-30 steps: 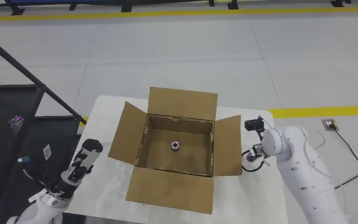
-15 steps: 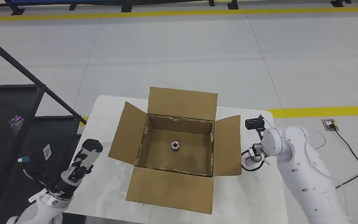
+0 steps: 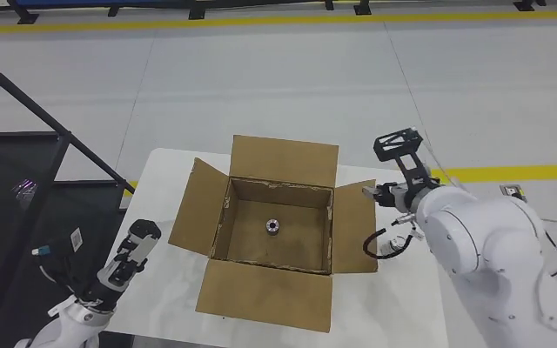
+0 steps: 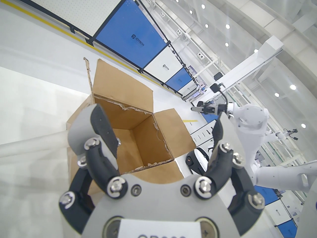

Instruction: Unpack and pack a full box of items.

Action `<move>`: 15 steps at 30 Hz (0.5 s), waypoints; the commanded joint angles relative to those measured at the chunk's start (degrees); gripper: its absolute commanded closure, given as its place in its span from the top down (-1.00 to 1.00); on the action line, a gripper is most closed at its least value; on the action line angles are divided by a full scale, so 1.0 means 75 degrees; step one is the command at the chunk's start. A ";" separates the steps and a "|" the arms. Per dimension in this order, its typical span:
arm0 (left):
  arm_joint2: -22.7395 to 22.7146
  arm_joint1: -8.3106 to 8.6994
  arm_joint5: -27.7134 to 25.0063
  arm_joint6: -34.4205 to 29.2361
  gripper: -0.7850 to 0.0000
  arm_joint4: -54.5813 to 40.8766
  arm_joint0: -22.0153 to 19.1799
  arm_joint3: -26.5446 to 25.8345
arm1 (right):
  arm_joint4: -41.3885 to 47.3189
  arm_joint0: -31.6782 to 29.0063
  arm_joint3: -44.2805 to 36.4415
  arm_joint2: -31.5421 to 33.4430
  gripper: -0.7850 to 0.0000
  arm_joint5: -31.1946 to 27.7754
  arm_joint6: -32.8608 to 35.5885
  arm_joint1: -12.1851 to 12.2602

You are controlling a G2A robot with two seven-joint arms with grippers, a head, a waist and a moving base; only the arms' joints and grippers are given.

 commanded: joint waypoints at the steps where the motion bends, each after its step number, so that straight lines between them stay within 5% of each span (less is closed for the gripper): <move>1: -0.0042 0.0005 0.0000 0.0085 1.00 -0.0019 0.0061 0.0070 | 0.0569 0.0527 0.0480 -0.0877 1.00 -0.0270 -0.0117 -0.0155; 7: -0.0269 0.0020 -0.0101 0.0337 1.00 -0.0212 0.0316 0.0286 | 0.1825 0.2123 0.2976 -0.3654 1.00 -0.0332 -0.1001 -0.1038; 15: -0.0336 0.0025 -0.0151 0.0371 1.00 -0.0276 0.0397 0.0302 | 0.2637 0.2989 0.6153 -0.5663 1.00 -0.0357 -0.2295 -0.2323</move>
